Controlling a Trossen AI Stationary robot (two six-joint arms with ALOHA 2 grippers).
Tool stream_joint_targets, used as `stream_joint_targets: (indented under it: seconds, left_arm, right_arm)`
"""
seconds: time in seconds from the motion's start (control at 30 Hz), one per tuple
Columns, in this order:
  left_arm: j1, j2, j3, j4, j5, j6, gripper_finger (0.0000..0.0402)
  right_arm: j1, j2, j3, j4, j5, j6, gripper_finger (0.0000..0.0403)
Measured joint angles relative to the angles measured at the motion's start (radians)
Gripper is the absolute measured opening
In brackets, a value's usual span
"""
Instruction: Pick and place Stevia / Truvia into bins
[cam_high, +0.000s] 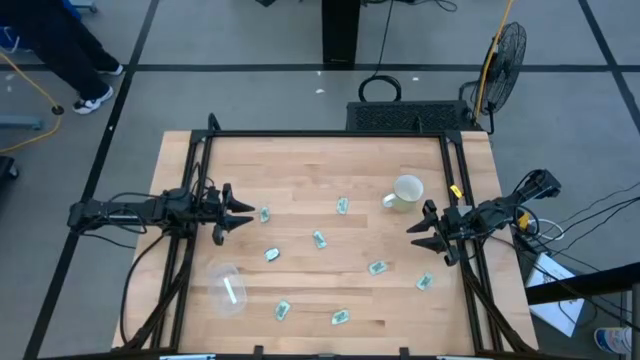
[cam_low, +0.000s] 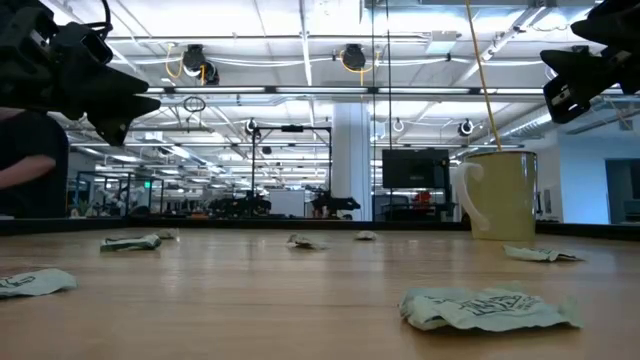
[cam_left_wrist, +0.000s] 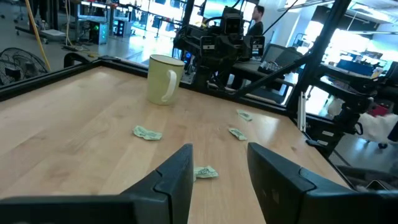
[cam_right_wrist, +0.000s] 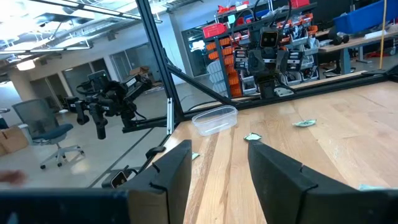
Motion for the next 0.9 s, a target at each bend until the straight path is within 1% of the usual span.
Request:
stream_joint_targets:
  seconds: [0.5, 0.67, 0.83, 0.9]
  left_arm:
    - [0.0, 0.0, 0.0, 0.0, -0.007, -0.002, 0.0157]
    - [0.0, 0.0, 0.0, 0.016, -0.154, -0.028, 0.0157]
    - [0.0, 0.0, 0.0, 0.019, -0.184, -0.183, 0.0157]
    - [0.0, 0.0, 0.0, 0.023, -0.221, -0.204, 0.0157]
  right_arm:
    - [0.0, 0.0, 0.0, 0.0, 0.0, 0.0, 0.0153]
    - [0.0, 0.0, 0.0, 0.0, 0.0, 0.0, 0.0153]
    - [0.0, 0.0, 0.0, 0.002, 0.007, 0.0, 0.0153]
    - [0.0, 0.0, 0.0, 0.021, 0.024, 0.0, 0.0153]
